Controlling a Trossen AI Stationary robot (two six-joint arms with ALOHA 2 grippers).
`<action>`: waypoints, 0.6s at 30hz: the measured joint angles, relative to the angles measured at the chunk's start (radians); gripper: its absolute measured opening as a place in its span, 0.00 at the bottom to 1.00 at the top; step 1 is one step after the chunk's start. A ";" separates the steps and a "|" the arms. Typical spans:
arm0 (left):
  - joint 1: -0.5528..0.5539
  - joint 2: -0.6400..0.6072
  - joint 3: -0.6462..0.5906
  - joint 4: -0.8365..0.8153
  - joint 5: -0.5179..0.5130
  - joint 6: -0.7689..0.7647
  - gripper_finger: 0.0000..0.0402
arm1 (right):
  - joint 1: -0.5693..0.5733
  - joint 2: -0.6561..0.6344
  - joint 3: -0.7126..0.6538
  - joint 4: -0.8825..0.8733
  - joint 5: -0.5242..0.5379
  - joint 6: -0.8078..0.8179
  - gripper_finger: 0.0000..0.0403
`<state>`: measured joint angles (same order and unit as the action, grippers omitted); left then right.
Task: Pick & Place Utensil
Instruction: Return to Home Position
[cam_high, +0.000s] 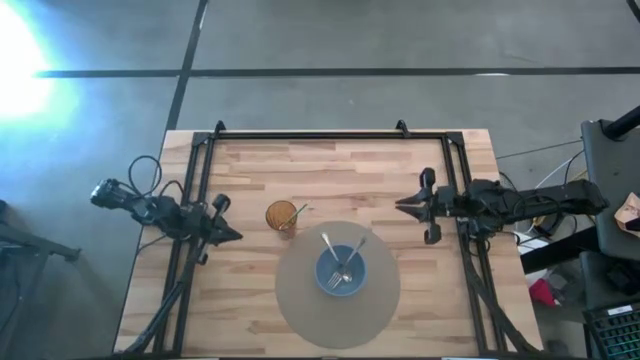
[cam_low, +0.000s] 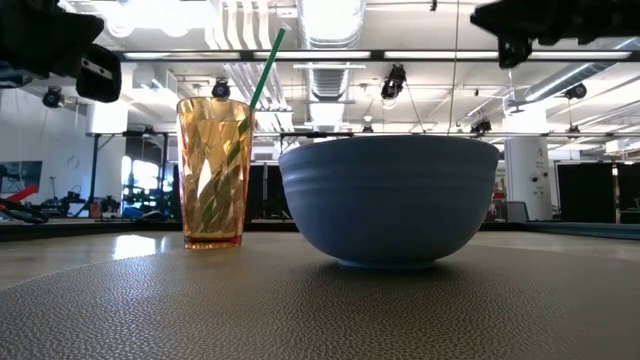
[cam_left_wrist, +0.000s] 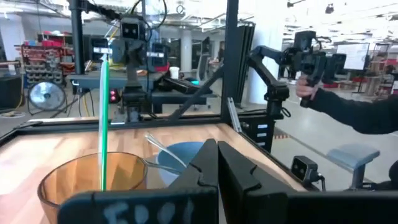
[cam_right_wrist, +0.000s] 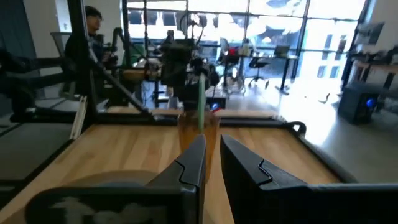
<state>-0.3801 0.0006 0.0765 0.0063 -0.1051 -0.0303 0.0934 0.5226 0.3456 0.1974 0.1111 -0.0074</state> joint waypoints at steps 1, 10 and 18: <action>0.000 0.000 -0.009 0.011 0.002 0.000 0.00 | -0.002 -0.004 -0.017 0.002 -0.006 0.010 0.11; 0.000 0.000 -0.067 0.040 0.014 -0.022 0.00 | -0.003 -0.072 -0.189 0.110 -0.007 0.087 0.11; 0.000 0.000 -0.068 0.042 0.013 0.016 0.00 | -0.003 -0.228 -0.296 0.130 -0.006 0.114 0.11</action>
<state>-0.3801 0.0002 0.0086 0.0486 -0.0921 -0.0144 0.0906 0.2946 0.0498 0.3270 0.1047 0.1066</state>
